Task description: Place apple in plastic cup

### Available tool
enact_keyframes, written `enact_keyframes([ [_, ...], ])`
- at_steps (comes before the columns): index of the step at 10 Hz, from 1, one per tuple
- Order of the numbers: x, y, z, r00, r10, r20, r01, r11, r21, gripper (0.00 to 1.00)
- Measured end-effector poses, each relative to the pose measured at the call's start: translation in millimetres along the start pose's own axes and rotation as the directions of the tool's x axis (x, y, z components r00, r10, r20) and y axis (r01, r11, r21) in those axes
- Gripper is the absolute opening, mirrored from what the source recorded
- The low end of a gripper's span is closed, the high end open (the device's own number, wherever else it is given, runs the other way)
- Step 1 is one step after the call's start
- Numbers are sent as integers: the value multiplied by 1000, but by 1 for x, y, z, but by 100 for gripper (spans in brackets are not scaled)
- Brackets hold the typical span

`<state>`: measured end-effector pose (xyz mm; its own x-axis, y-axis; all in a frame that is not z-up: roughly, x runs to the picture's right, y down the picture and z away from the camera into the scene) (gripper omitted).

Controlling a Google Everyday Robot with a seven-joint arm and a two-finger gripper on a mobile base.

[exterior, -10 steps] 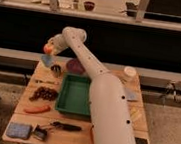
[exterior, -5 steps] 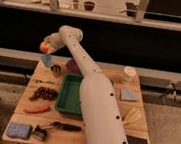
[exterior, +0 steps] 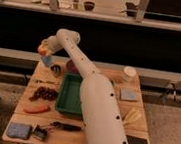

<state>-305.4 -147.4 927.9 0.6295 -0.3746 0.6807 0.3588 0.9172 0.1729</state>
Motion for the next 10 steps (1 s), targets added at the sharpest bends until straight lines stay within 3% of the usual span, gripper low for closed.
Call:
enact_keyframes([
  [5,-2,3,11,999,-39,-3,39,999,8,1],
  [10,4,3,14,1000,5,7,-5,1000,27,1],
])
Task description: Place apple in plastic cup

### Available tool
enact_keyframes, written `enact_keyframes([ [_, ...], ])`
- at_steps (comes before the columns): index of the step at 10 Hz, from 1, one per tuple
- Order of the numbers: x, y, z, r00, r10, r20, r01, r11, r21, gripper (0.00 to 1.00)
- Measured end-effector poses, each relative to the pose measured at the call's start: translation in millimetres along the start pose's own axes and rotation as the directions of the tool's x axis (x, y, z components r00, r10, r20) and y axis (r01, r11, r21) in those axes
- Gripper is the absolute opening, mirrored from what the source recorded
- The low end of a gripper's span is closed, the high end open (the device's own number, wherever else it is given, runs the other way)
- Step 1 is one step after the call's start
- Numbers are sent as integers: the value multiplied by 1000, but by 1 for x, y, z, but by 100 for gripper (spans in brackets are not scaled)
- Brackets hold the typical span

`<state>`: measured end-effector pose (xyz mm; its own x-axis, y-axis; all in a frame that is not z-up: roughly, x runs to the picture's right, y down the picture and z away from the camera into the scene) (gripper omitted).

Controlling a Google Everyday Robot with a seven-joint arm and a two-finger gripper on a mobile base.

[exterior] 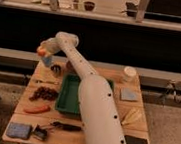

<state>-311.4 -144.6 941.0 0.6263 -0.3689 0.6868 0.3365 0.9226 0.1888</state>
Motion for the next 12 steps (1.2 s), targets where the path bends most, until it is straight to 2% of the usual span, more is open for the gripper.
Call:
enact_keyframes([
  [5,6,-3,-5,996,80,32,-81,996,33,1],
  [9,10,2,-3,987,139,77,-142,989,37,1],
  [12,11,5,0,982,159,100,-164,986,34,1],
])
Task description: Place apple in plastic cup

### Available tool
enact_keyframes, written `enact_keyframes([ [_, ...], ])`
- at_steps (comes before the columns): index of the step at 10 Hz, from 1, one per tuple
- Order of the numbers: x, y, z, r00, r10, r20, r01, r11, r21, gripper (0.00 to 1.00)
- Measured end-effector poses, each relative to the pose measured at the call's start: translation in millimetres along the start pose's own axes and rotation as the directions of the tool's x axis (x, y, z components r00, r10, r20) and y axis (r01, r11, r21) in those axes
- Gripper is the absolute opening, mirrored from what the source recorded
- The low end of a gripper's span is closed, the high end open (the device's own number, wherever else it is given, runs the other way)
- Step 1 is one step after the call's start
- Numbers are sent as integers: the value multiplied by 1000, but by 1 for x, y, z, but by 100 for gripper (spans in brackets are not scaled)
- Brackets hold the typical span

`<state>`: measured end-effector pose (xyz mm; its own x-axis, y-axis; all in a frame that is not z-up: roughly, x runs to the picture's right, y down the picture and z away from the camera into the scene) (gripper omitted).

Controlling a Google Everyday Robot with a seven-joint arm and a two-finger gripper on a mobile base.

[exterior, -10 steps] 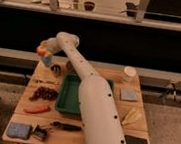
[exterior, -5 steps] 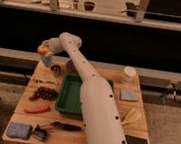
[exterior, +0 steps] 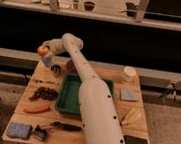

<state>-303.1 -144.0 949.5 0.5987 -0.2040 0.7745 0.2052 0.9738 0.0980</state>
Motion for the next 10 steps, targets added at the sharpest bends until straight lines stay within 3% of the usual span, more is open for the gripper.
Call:
enact_keyframes([
  [8,3,8,5,1000,0,3,0,1000,-18,1],
  [10,4,8,4,1000,-7,-6,7,1000,-21,8],
])
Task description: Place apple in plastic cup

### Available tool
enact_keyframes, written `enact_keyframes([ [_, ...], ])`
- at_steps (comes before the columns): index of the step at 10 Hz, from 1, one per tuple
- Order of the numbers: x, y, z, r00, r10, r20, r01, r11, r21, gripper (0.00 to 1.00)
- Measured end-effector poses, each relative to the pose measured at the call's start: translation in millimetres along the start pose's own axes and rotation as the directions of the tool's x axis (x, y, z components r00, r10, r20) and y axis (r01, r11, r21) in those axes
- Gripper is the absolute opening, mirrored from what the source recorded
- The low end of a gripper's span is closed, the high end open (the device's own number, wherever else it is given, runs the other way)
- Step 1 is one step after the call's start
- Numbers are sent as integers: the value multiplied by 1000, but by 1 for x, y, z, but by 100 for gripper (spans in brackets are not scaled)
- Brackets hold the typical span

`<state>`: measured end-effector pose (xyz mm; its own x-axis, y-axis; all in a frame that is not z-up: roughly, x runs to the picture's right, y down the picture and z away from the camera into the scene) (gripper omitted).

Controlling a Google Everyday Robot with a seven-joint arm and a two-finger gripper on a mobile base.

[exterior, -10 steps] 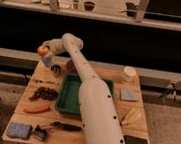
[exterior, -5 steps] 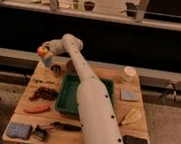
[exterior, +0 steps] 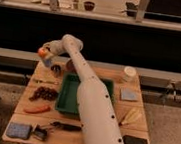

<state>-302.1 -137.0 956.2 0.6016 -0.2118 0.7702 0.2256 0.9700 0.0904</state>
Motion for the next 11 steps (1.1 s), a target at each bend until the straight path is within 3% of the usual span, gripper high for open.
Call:
enact_keyframes([
  [3,-1,-5,-2,999,-34,-28,34,999,4,39],
  [7,1,-10,-3,998,-30,-46,31,999,12,77],
  [11,5,-11,0,998,-26,-56,26,1000,12,80],
])
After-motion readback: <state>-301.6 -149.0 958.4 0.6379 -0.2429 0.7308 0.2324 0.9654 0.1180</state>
